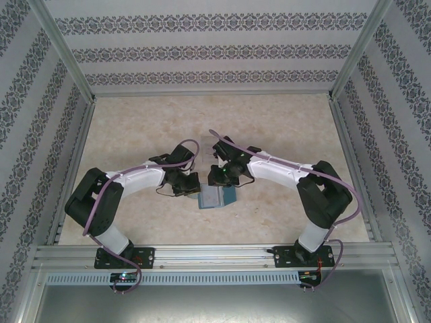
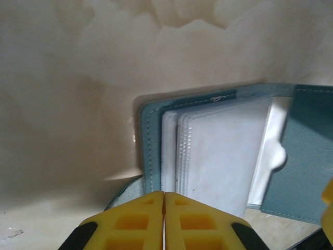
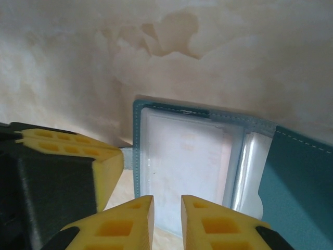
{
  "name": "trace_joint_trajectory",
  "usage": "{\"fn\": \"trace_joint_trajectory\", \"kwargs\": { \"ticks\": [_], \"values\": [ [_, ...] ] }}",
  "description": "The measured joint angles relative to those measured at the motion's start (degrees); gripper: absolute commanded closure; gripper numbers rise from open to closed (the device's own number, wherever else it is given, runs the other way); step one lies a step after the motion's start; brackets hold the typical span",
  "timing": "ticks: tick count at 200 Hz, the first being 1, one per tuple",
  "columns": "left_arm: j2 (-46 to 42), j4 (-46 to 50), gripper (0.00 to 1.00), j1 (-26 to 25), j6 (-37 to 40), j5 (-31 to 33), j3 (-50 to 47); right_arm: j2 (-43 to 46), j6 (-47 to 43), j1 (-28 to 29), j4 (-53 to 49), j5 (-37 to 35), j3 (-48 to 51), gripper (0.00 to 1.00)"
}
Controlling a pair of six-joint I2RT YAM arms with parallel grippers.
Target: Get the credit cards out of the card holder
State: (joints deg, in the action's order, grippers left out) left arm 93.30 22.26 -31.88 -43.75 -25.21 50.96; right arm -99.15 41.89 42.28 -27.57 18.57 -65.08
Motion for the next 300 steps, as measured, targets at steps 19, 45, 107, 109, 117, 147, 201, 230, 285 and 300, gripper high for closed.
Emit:
{"fn": "trace_joint_trajectory", "kwargs": {
  "ticks": [19, 45, 107, 109, 117, 147, 201, 230, 285, 300],
  "values": [
    [0.0, 0.0, 0.93, 0.0, 0.0, 0.0, -0.4, -1.1, 0.2, 0.7, 0.0, 0.2, 0.0, 0.77],
    [0.3, -0.1, 0.93, 0.0, 0.0, 0.0, -0.6, -2.5, 0.4, 1.5, 0.0, 0.7, -0.6, 0.75],
    [1.6, -0.6, 0.96, 0.0, 0.0, 0.0, -1.7, -5.6, 0.4, 1.9, 0.0, 2.2, -2.5, 0.75],
    [1.6, -0.6, 0.96, 0.0, 0.0, 0.0, -1.7, -5.6, 0.4, 1.9, 0.0, 2.2, -2.6, 0.75],
    [1.7, -0.7, 0.96, 0.0, 0.0, -0.1, -1.9, -5.9, 0.4, 2.1, 0.0, 2.4, -2.8, 0.75],
    [1.7, -1.2, 0.96, 0.1, 0.0, -0.3, -2.1, -7.1, 0.4, 2.6, 0.0, 2.6, -3.5, 0.75],
    [1.7, -2.0, 0.97, 0.5, 0.0, -1.3, -2.6, -8.4, 1.4, 3.0, -0.5, 2.8, -3.5, 0.72],
    [1.7, -2.3, 0.97, 0.9, 0.0, -1.8, -2.8, -8.6, 1.5, 3.1, -1.1, 2.5, -3.5, 0.69],
    [1.6, -2.8, 0.97, 1.2, 0.1, -2.3, -3.2, -9.0, 1.2, 3.7, -4.3, -0.3, -4.9, 0.66],
    [1.6, -2.9, 0.97, 1.2, 0.1, -2.4, -3.3, -9.0, 0.9, 3.7, -5.7, -1.4, -5.4, 0.65]
  ]
}}
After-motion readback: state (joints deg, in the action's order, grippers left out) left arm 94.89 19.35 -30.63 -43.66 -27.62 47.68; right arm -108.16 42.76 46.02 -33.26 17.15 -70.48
